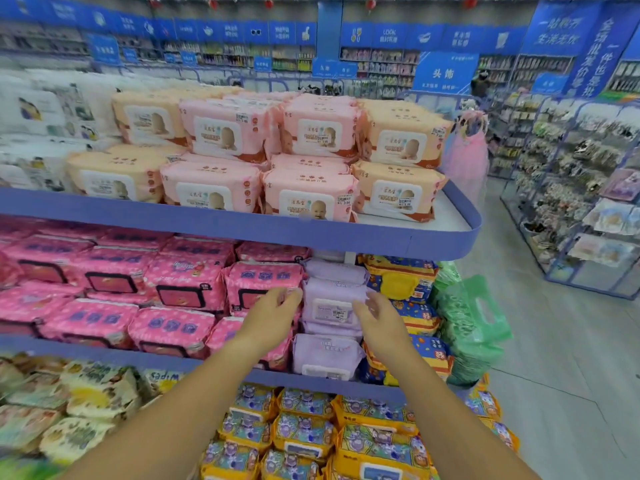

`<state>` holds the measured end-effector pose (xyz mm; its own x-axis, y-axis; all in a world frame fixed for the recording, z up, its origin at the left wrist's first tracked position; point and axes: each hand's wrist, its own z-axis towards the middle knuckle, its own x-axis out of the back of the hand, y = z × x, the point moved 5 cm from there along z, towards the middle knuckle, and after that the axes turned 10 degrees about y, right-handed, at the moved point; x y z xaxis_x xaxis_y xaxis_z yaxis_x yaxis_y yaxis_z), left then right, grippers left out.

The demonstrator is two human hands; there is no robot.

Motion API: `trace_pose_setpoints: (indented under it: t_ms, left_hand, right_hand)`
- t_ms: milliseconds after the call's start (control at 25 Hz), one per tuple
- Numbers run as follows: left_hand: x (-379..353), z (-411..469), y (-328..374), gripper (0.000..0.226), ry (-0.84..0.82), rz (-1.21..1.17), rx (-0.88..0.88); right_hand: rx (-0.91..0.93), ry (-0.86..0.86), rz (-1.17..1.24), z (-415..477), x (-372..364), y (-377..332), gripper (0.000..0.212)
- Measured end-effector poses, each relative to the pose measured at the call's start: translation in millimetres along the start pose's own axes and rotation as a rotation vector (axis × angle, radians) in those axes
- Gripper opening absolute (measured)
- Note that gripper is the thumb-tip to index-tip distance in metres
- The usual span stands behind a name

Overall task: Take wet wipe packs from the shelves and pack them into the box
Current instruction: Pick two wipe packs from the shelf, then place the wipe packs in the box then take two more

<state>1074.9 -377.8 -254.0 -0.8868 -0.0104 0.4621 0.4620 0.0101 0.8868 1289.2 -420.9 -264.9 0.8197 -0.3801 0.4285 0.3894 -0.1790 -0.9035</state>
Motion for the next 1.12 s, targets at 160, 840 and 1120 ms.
trace_pose_setpoints:
  t_ms: [160, 840, 1120]
  left_hand:
    - [51.0, -58.8, -29.8, 0.064, 0.058, -0.088, 0.168]
    - [528.2, -336.9, -312.5, 0.060, 0.625, -0.080, 0.491]
    - [686.6, -386.2, -417.7, 0.027, 0.755, -0.149, 0.656]
  right_hand:
    - [0.090, -0.159, 0.007, -41.3, -47.3, -27.2, 0.055]
    - [0.218, -0.828, -0.020, -420.3, -469.6, -191.8, 0.060]
    - [0.197, -0.964, -0.057, -534.1, -667.1, -227.1, 0.053]
